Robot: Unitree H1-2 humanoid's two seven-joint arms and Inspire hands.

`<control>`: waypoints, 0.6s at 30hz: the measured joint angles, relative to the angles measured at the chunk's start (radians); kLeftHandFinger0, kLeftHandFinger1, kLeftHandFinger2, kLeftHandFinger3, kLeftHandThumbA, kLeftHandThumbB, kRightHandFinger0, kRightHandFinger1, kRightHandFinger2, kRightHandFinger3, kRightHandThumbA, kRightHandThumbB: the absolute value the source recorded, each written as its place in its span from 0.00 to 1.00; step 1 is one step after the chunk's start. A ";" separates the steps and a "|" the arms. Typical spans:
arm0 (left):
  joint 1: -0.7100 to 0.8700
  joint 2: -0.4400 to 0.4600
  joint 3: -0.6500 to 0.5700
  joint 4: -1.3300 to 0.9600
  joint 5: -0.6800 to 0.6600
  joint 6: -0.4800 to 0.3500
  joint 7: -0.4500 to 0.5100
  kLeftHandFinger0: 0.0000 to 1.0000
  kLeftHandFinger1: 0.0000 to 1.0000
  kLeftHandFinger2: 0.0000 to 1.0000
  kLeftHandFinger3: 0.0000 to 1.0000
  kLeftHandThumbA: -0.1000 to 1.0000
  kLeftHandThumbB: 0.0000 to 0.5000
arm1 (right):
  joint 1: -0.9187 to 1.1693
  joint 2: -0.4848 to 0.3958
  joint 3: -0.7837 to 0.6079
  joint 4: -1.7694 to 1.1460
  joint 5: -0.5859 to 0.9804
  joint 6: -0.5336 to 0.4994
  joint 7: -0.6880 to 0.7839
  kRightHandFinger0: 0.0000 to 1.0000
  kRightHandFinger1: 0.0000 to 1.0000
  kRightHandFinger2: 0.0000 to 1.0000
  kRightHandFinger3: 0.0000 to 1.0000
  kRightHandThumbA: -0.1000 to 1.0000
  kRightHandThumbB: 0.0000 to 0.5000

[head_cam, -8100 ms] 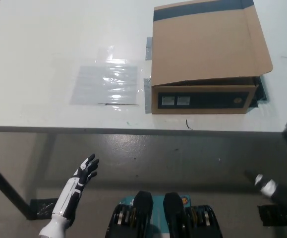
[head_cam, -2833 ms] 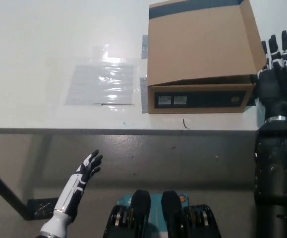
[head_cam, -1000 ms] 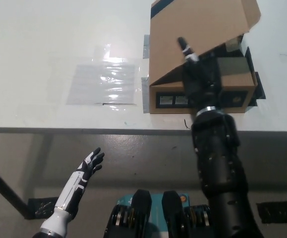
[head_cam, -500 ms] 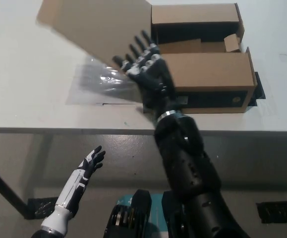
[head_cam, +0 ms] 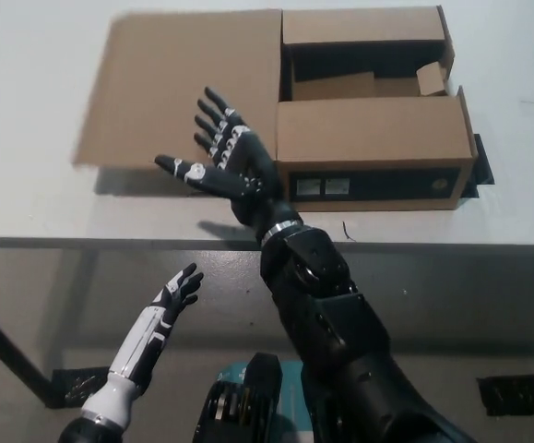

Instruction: A small storage box is placed at the center of the table and the robot uses its right hand to slide under its lid and push it upwards to open it

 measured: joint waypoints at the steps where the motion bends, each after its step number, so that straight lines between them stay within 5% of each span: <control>1: -0.002 0.000 -0.001 0.000 0.000 0.000 -0.001 1.00 1.00 1.00 1.00 1.00 1.00 | -0.011 -0.001 0.000 0.026 -0.006 -0.005 0.000 1.00 1.00 1.00 1.00 1.00 0.50; 7: -0.011 0.001 -0.003 0.002 0.000 0.000 -0.009 1.00 1.00 1.00 1.00 1.00 1.00 | -0.092 -0.006 0.016 0.204 -0.064 -0.020 -0.014 1.00 1.00 1.00 1.00 1.00 0.64; 11: -0.011 0.001 -0.005 0.002 0.000 0.000 -0.013 1.00 1.00 1.00 1.00 1.00 1.00 | -0.105 -0.009 0.017 0.220 -0.089 -0.020 -0.015 1.00 1.00 1.00 1.00 1.00 0.52; 14: -0.012 0.002 -0.005 0.003 0.000 0.000 -0.015 1.00 1.00 1.00 1.00 1.00 1.00 | -0.095 -0.012 0.014 0.159 -0.098 -0.020 -0.012 1.00 1.00 1.00 1.00 1.00 0.67; 18: -0.011 0.002 -0.005 0.006 0.000 0.001 -0.015 1.00 1.00 1.00 1.00 1.00 1.00 | -0.068 -0.014 0.014 0.017 -0.097 -0.005 -0.004 1.00 1.00 1.00 1.00 1.00 0.72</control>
